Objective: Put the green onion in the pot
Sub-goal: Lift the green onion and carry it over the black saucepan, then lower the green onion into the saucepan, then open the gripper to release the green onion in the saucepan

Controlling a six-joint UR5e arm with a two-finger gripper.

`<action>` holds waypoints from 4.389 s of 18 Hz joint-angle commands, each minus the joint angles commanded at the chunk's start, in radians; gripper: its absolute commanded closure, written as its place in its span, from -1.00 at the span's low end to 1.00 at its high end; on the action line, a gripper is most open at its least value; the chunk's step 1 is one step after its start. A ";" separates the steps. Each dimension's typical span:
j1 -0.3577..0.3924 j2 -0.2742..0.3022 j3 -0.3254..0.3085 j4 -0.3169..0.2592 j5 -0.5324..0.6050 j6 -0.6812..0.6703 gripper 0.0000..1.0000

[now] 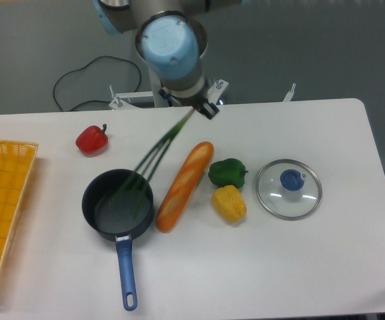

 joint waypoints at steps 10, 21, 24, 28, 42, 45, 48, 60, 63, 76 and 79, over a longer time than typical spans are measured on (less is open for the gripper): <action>-0.074 -0.054 -0.017 -0.002 0.012 -0.092 1.00; -0.103 -0.126 -0.003 0.005 0.075 -0.187 1.00; -0.111 -0.143 0.000 0.006 0.072 -0.216 1.00; -0.121 -0.164 0.009 0.025 0.071 -0.241 1.00; -0.161 -0.199 0.029 0.026 0.063 -0.307 1.00; -0.169 -0.209 0.034 0.026 0.063 -0.312 1.00; -0.170 -0.221 0.044 0.026 0.061 -0.333 1.00; -0.192 -0.238 0.044 0.100 0.051 -0.365 0.97; -0.198 -0.245 0.043 0.103 0.051 -0.370 0.95; -0.206 -0.249 0.043 0.106 0.060 -0.376 -0.11; -0.209 -0.256 0.040 0.106 0.066 -0.378 -0.59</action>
